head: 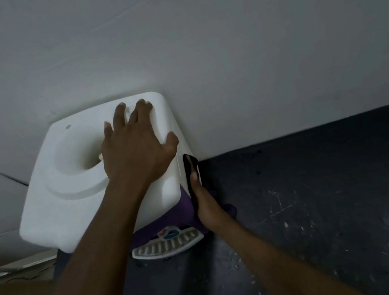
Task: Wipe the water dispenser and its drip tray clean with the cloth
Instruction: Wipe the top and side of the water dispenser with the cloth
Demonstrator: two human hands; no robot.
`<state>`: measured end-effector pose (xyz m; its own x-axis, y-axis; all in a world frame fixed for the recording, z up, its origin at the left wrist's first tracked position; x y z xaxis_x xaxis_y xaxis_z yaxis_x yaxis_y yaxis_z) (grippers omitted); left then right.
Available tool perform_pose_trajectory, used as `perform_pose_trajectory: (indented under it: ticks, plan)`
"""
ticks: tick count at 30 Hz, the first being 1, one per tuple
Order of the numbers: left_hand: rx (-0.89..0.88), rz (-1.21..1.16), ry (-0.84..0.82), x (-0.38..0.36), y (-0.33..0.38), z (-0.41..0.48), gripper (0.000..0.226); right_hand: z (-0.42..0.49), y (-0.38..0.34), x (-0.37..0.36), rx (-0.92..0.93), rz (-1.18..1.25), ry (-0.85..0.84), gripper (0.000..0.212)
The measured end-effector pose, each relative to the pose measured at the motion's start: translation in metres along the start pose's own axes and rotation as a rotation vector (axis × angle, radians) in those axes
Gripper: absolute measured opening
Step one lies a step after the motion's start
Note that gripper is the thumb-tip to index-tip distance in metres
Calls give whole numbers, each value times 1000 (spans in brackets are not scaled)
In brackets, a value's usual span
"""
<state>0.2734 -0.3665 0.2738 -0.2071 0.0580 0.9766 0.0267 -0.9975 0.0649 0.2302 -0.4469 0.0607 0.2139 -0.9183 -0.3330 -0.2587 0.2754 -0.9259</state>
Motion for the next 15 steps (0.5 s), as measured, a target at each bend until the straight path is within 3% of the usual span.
perform_pose_trajectory:
  ticks: [4, 15]
  plan:
    - [-13, 48, -6, -2, 4, -1, 80, -9, 16, 0, -22, -1, -13, 56]
    - [-26, 35, 14, -4, 4, 1, 83, 26, -26, 4, -70, -18, 21, 54]
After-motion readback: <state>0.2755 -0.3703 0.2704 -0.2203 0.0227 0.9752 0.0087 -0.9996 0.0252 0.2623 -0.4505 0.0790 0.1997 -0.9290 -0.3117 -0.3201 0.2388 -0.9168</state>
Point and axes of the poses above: each hand's wrist, its own z-axis towards the middle knuckle, its own x-axis out of the back of the hand, y = z × x, the point moved 5 cm from there along z, towards the middle knuckle, and after that the axes turned 1 degree about y, right-handed, at the moved point
